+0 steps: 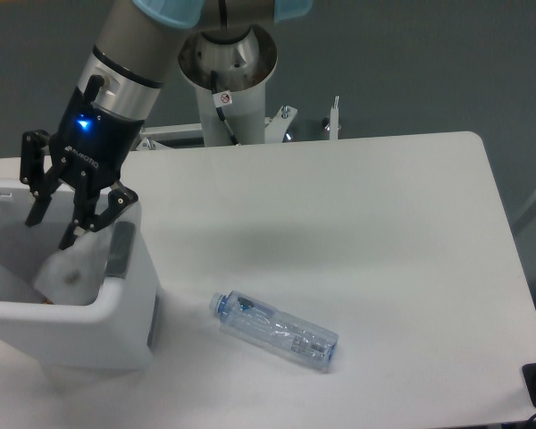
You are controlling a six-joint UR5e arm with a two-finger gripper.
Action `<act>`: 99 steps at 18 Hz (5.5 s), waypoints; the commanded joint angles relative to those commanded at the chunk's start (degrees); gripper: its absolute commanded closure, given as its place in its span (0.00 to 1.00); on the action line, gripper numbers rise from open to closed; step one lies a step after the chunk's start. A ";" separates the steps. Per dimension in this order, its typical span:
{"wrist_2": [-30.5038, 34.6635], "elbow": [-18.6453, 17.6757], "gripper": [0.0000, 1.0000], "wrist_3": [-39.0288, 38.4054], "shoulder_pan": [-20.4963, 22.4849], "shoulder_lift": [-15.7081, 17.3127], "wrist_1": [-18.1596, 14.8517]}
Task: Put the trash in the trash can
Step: 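Carry the paper wrapper over the white bin and open the gripper, then move the open gripper back and lower it onto the clear bottle, then grip the clear plastic bottle at its base and lift it upright, then carry the bottle over the white bin and release it inside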
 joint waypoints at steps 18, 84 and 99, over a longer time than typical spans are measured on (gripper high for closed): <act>10.71 0.00 0.00 -8.52 17.75 -8.34 0.97; 27.51 20.13 0.39 -37.36 18.63 -28.74 1.41; 18.54 32.16 0.39 -33.05 15.92 -26.20 2.11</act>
